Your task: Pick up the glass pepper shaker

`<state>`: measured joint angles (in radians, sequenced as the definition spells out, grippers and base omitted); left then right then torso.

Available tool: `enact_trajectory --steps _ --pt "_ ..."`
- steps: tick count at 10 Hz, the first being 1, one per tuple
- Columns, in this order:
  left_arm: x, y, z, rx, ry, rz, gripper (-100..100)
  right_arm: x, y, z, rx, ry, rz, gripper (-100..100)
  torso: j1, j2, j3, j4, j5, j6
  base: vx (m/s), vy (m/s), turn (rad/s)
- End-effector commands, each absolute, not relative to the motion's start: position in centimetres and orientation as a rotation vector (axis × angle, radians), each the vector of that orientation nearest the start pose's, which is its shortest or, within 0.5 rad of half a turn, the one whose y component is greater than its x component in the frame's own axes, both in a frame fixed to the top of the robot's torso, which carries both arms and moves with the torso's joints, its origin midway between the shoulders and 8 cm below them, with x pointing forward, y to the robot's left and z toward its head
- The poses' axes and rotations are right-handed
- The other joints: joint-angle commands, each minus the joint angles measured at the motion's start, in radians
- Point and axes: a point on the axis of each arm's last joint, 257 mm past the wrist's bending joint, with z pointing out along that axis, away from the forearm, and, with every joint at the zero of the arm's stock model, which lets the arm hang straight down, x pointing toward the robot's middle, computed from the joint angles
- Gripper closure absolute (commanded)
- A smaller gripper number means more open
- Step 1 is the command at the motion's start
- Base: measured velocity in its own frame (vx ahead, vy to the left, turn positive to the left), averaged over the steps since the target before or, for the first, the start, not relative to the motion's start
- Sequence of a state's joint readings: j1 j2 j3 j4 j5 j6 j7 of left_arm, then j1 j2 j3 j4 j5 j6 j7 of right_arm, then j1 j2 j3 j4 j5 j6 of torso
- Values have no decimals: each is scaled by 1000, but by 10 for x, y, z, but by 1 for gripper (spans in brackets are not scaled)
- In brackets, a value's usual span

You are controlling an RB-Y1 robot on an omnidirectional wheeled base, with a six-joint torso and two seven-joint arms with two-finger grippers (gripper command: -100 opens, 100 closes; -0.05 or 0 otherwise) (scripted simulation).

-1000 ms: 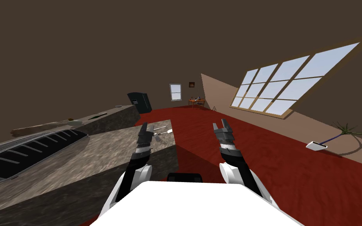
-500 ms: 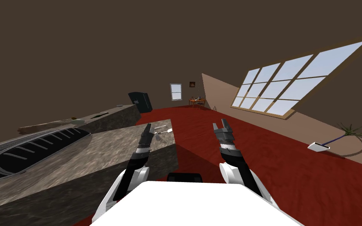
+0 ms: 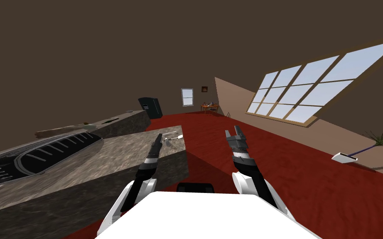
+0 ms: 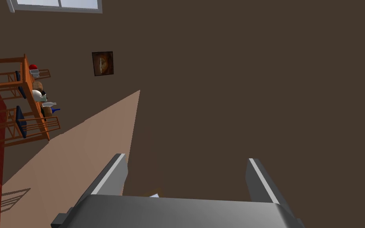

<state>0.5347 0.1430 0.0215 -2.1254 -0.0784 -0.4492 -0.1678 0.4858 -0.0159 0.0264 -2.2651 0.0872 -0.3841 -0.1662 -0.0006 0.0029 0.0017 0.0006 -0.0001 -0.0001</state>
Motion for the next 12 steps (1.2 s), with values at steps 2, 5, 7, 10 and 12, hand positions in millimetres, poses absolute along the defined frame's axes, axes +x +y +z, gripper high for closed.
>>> enact_trajectory --steps 2,5,7,10,12 --pt "375 291 -91 -582 1025 -917 -100 369 -263 -2 765 710 1397 0 0 0 0 0 0 0 -39 -6 46" --pt "378 299 -117 -566 1087 -818 -100 369 -263 -2 765 710 1397 0 0 -1 0 0 0 0 -32 -4 34" --pt "381 304 -135 -551 1132 -752 -100 369 -263 -2 765 710 1397 0 0 -1 -1 0 0 0 -23 -7 15" --pt "385 313 -164 -518 1211 -649 -100 369 -263 -2 765 710 1397 0 0 -3 -1 0 0 0 -6 -7 -14" --pt "388 321 -184 -487 1270 -576 -100 369 -263 -2 765 710 1397 0 0 -4 -2 -1 0 0 10 -6 -49"
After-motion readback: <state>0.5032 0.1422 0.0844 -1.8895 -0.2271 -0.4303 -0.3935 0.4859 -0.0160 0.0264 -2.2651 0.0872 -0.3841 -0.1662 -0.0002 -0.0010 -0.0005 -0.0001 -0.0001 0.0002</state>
